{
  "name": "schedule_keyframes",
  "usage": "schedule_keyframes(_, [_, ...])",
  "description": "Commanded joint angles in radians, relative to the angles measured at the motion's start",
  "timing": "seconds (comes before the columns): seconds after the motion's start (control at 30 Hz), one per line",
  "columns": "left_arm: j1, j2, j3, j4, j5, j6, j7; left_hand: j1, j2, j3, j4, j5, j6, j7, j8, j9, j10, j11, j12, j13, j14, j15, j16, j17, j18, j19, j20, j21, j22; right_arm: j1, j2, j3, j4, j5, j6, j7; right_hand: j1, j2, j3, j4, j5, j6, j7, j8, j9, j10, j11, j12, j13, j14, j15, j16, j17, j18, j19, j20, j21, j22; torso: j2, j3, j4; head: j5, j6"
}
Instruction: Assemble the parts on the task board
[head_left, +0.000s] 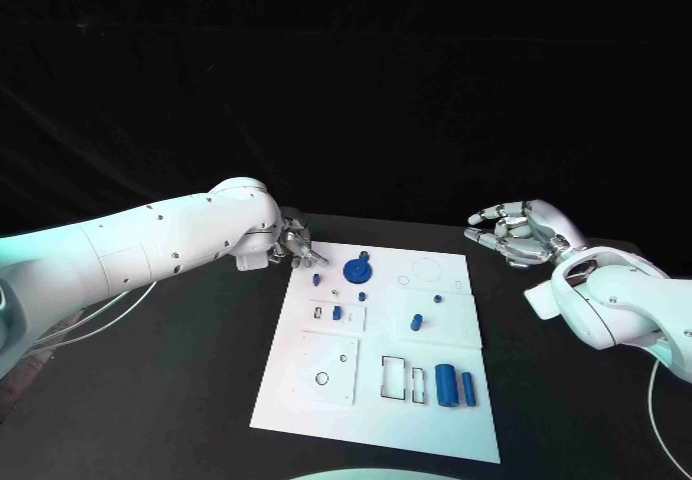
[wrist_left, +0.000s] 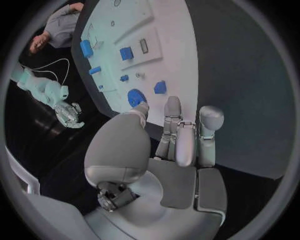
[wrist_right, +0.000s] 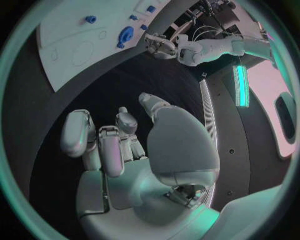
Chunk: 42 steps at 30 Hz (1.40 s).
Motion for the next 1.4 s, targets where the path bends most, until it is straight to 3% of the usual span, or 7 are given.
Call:
schedule_keyframes(0.03, [-0.002, 0.01, -0.003, -0.008, 0.044, 0.049, -0.009, -0.007, -0.014, 0.03, 0.0, 0.0, 0.011, -0.001, -0.006, -0.004, 0.009, 0.0, 0.008, 0.002, 0.032, -0.009, 0.003, 0.01, -0.014, 0.006, -0.002, 0.008, 0.004, -0.001, 0.0, 0.0, 0.001, -0.003, 0.011, 0.003, 0.004, 0.001, 0.001, 0.007, 0.006, -0.006, -0.001, 0.005, -0.001, 0.001, -0.003, 0.003, -0.001, 0.044, -0.008, -0.006, 0.034, 0.016, -0.005, -0.001, -0.007, 0.001, 0.001, 0.0, 0.0005, 0.0, -0.002])
schedule_keyframes(0.4, [-0.008, 0.028, -0.01, -0.022, 0.072, 0.061, -0.013, -0.045, -0.065, 0.192, -0.001, 0.0, 0.044, -0.012, 0.0, -0.013, 0.025, -0.01, 0.04, 0.017, 0.041, -0.018, 0.014, 0.027, -0.026, 0.042, -0.009, 0.05, 0.075, -0.001, 0.0, 0.0, 0.002, -0.003, 0.011, 0.001, 0.006, 0.0, 0.002, 0.008, 0.015, -0.007, -0.001, 0.007, -0.002, 0.001, -0.003, 0.003, -0.002, 0.044, -0.008, -0.006, 0.033, 0.016, -0.005, -0.001, -0.007, 0.001, -0.001, 0.0003, 0.0001, 0.0, -0.01])
schedule_keyframes(0.57, [-0.009, 0.03, -0.011, -0.022, 0.075, 0.061, -0.013, -0.053, -0.069, 0.21, -0.001, 0.001, 0.05, -0.016, 0.005, -0.013, 0.031, -0.013, 0.048, 0.022, 0.043, -0.02, 0.016, 0.031, -0.029, 0.052, -0.011, 0.061, 0.093, -0.001, 0.001, 0.0, 0.002, -0.004, 0.011, 0.0, 0.007, 0.0, 0.002, 0.008, 0.018, -0.008, -0.001, 0.008, -0.002, 0.001, -0.003, 0.003, -0.002, 0.044, -0.008, -0.006, 0.033, 0.016, -0.005, -0.001, -0.008, 0.001, 0.0, 0.0007, 0.0022, -0.003, -0.012])
schedule_keyframes(1.0, [-0.012, 0.034, -0.012, -0.027, 0.068, 0.08, -0.017, -0.049, -0.079, 0.267, -0.003, 0.002, 0.058, -0.023, 0.017, -0.011, 0.057, -0.02, 0.092, 0.077, 0.044, -0.027, 0.016, 0.032, -0.033, 0.065, -0.018, 0.077, 0.119, -0.001, 0.003, 0.0, 0.0, -0.004, 0.012, 0.0, 0.007, 0.0, 0.002, 0.008, 0.021, -0.008, -0.001, 0.009, -0.002, 0.001, -0.003, 0.003, -0.003, 0.044, -0.008, -0.006, 0.033, 0.016, -0.004, -0.001, -0.008, 0.002, 0.0, 0.0008, -0.0002, 0.0, -0.014])
schedule_keyframes(1.4, [-0.013, 0.034, -0.013, -0.028, 0.043, 0.083, -0.018, -0.026, -0.104, 0.324, -0.006, 0.001, 0.055, -0.029, 0.042, -0.001, 0.071, -0.025, 0.132, 0.124, 0.044, -0.031, 0.016, 0.031, -0.035, 0.066, -0.022, 0.084, 0.129, -0.001, 0.002, 0.0, 0.0, -0.004, 0.012, 0.0, 0.008, 0.0, 0.003, 0.009, 0.025, -0.008, -0.001, 0.01, -0.002, 0.002, -0.003, 0.004, -0.002, 0.044, -0.008, -0.006, 0.033, 0.016, -0.004, -0.001, -0.008, 0.002, 0.0, 0.0004, 0.0004, -0.002, -0.018])
